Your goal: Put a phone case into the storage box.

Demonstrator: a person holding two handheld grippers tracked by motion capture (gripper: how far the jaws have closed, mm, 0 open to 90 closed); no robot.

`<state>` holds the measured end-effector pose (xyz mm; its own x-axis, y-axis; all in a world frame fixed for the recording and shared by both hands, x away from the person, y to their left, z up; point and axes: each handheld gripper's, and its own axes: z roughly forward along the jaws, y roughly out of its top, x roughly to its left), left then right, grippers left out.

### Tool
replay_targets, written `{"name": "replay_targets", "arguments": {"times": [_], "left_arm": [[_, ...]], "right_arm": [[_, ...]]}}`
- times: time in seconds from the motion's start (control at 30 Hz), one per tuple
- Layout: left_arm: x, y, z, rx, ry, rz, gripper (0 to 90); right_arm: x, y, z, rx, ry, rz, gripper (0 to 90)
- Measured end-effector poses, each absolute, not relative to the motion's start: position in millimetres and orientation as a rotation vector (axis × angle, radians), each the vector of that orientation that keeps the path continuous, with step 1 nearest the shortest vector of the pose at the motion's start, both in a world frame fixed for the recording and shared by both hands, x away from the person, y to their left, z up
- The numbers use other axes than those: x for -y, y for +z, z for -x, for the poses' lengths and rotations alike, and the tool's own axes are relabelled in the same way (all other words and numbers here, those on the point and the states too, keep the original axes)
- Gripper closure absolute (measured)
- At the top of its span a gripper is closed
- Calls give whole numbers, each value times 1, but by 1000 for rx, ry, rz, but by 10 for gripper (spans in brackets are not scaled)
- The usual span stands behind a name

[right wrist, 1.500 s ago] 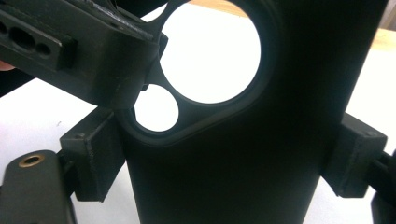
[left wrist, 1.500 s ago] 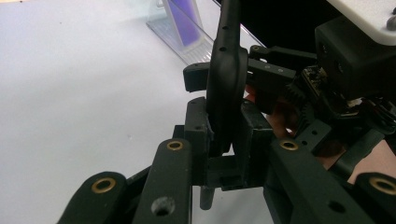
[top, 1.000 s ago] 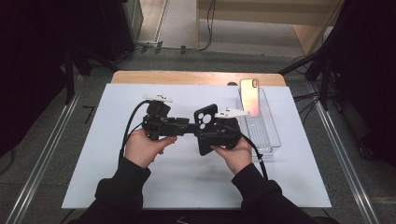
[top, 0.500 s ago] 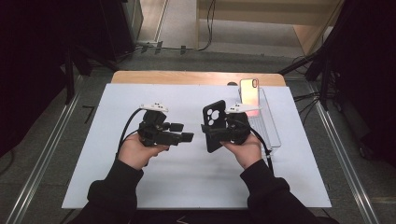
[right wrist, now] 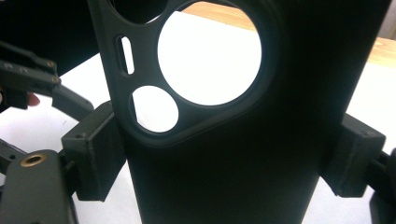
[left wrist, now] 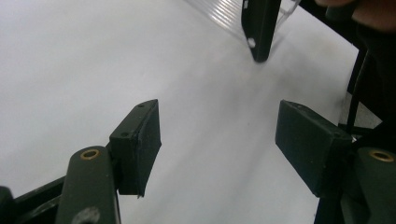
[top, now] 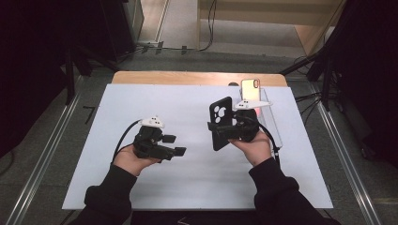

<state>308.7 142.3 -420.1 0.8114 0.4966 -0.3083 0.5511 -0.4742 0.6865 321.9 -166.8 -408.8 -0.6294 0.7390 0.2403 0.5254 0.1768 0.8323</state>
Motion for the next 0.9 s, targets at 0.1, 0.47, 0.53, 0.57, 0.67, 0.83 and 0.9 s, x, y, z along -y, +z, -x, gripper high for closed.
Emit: {"name": "replay_targets", "arguments": {"times": [0.1,0.47,0.53,0.57,0.67,0.83,0.9], "left_arm": [[-149,-426,-306,-774,-84,-2164,313],[-175,-443,-294,-851,-89,-2141,313],[-180,-445,-293,-876,-92,-2122,313],[-182,-446,-292,-882,-90,-2120,313],[-188,-447,-290,-900,-81,-2116,313],[-192,-448,-287,-921,-69,-2112,313],[-193,-448,-287,-927,-70,-2112,313]], "right_arm": [[169,-405,-322,-2239,1439,-1225,129],[181,-392,-324,-2222,1442,-1263,129],[184,-390,-325,-2211,1446,-1279,129],[186,-389,-326,-2204,1444,-1288,129],[191,-384,-327,-2194,1430,-1296,129],[201,-375,-330,-2165,1429,-1311,129],[205,-372,-332,-2144,1428,-1324,129]]}}
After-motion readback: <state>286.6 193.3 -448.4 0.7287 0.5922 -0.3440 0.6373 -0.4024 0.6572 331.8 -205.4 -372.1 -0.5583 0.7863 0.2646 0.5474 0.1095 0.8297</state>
